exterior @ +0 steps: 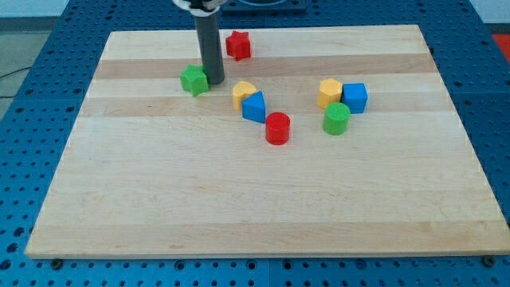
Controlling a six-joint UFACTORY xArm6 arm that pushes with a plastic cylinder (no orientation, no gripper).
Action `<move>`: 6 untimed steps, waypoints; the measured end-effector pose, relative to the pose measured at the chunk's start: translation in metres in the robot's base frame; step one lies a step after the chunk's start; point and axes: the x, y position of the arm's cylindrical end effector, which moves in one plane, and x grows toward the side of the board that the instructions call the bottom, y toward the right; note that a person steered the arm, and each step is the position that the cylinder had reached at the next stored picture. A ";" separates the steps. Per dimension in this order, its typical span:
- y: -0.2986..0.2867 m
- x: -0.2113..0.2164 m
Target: Move green star to the left of red star
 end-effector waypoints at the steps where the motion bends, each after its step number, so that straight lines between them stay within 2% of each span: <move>1: 0.022 0.032; 2: -0.056 0.051; 3: -0.078 0.003; 4: -0.056 -0.032; 5: -0.109 0.001; 6: -0.107 0.052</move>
